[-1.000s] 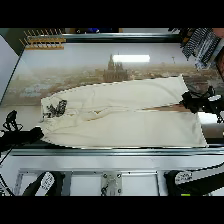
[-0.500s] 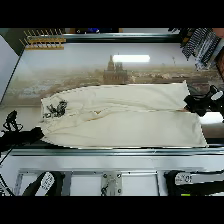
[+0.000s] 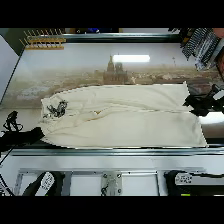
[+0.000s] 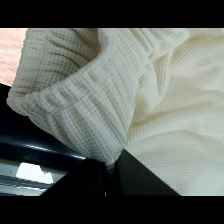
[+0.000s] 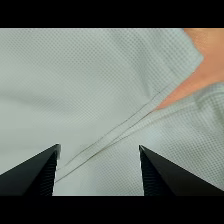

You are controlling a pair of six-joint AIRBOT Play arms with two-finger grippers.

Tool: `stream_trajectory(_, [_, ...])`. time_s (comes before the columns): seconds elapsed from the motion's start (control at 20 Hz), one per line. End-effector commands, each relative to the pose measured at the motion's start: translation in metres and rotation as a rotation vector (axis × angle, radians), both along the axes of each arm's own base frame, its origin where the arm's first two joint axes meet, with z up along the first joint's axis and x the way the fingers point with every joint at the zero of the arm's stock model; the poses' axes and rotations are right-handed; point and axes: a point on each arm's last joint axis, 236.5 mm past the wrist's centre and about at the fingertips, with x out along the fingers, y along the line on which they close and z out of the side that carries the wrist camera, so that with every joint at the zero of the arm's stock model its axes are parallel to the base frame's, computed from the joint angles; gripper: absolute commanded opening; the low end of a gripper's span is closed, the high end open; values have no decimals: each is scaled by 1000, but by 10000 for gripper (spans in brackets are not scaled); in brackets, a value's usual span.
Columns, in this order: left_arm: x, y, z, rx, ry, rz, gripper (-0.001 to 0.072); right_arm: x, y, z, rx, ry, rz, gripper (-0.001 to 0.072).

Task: Fold the clothes and pants, and hang the long-sleeved shirts on hangers.

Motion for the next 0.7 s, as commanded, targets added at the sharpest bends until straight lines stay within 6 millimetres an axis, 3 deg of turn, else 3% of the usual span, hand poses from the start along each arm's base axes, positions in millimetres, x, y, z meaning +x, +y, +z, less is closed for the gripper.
stream_trajectory(0.0, [-2, -2, 0, -9, 8, -6, 18, -16, -25, 55, -81, -84, 19, 536])
stream_trajectory(0.05, [-3, -3, 0, -12, 10, -7, 18, -35, -34, 69, -100, -75, 34, 536])
stream_trajectory(0.15, [-5, -5, 0, -21, 17, -11, 18, -91, -54, 75, -94, 14, 7, 536])
stream_trajectory(0.3, [-6, -7, 0, -26, 22, -14, 17, -180, -72, 47, 5, 122, -197, 540])
stream_trajectory(0.35, [-6, -7, 0, -26, 22, -14, 18, -207, -72, 32, 48, 147, -274, 566])
stream_trajectory(0.4, [-6, -7, 0, -26, 22, -14, 18, -229, -69, 19, 92, 167, -338, 640])
stream_trajectory(0.45, [-6, -7, 0, -26, 22, -14, 18, -244, -63, 6, 147, 174, -390, 692])
stream_trajectory(0.5, [-6, -7, 0, -27, 21, -14, 17, -252, -56, -5, 193, 159, -417, 692])
stream_trajectory(0.65, [-5, -7, 0, -29, 18, -12, 18, -248, -45, -22, 246, 92, -451, 672])
